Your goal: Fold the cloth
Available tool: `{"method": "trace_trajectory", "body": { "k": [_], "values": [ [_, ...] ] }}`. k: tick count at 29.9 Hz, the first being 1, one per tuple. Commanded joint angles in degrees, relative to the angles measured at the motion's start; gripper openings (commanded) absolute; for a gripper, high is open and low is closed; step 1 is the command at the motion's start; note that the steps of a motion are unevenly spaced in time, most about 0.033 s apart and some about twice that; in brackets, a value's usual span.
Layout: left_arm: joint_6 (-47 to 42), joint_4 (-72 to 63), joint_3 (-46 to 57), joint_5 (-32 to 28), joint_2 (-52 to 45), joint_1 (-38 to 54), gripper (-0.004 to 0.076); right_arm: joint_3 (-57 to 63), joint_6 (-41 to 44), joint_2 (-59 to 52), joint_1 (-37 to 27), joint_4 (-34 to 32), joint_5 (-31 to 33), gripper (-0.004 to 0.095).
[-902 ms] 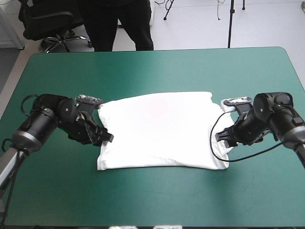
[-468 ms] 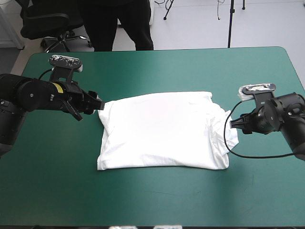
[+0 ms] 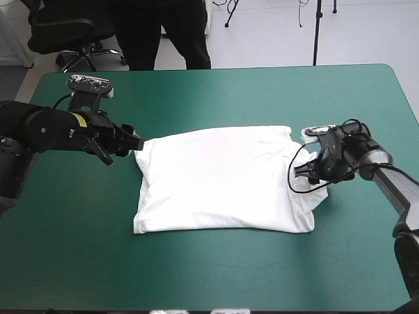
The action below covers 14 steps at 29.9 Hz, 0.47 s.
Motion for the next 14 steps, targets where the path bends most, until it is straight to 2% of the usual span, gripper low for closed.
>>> {"method": "trace_trajectory", "body": {
  "k": [1, 9, 12, 14],
  "values": [
    [-0.5, -0.8, -1.7, 2.0, -1.5, -0.3, 0.0477, -1.8, -0.7, 0.5, -0.4, -0.3, -2.1, 0.0564],
    [-0.5, -0.8, -1.7, 2.0, -1.5, -0.3, 0.0477, -1.8, -2.2, 4.3, -0.9, 1.3, -2.6, 0.0559],
    [-0.5, -0.8, -1.7, 2.0, -1.5, -0.3, 0.0477, -1.8, -4.2, 6.2, -2.7, 6.2, -2.4, 0.0462],
    [-0.5, -0.7, -1.7, 2.0, -1.5, -0.3, 0.0477, -1.8, -5.5, 7.5, -3.9, 9.2, -1.6, 0.0318]
  ]
}}
